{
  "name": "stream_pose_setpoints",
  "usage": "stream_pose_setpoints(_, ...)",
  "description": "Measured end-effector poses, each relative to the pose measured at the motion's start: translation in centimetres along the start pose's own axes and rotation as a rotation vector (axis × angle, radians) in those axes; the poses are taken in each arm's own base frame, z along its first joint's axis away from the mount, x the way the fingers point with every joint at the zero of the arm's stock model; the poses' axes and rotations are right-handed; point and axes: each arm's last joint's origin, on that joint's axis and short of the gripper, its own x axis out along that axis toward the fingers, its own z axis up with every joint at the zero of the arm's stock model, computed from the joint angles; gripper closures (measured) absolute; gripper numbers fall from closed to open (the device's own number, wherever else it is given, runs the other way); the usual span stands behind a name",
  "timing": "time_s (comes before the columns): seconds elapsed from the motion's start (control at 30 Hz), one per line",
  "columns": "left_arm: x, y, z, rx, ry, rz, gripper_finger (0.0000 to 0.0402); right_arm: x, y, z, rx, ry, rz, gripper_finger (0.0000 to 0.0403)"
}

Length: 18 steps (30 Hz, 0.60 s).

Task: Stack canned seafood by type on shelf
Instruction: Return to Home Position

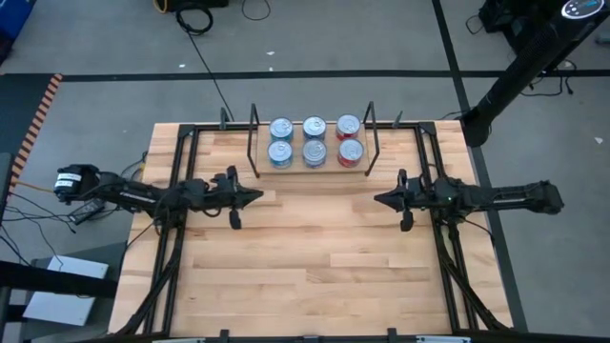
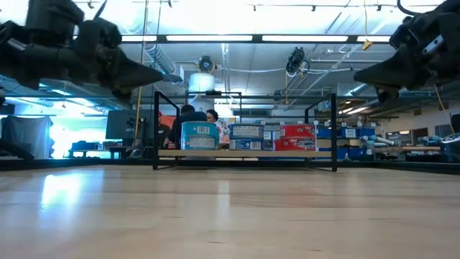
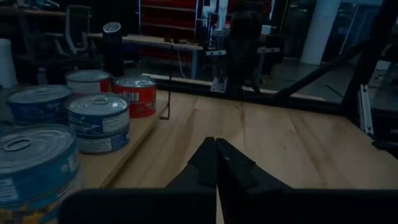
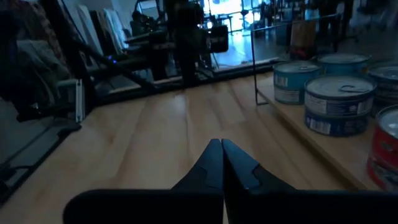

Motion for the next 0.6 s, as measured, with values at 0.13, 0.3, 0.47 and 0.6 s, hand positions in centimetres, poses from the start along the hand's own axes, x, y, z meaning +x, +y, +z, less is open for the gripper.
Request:
stream_pose_setpoints(0.13, -1.7, 0.3, -0.6, 0.004, -0.04, 0.005, 0.0401, -0.6, -0.2, -0.4, -0.031, -0.036, -0.003, 0.0403)
stream_pose_setpoints(0.3, -2.9, 0.6, -0.9, 0.003, 0.004, 0.034, 0.0401, -1.1, -0.3, -0.6, -0.059, -0.051, -0.018, 0.0403)
stream_pose_setpoints(0.47, -3.7, 0.7, -1.0, 0.006, 0.041, 0.046, 0.0401, -1.3, -0.5, -0.4, -0.088, -0.077, -0.027, 0.0403)
stream_pose_setpoints(0.6, -4.5, 0.8, -0.9, 0.008, 0.056, 0.049, 0.0401, -1.2, -0.5, -0.4, -0.093, -0.074, -0.03, 0.0403)
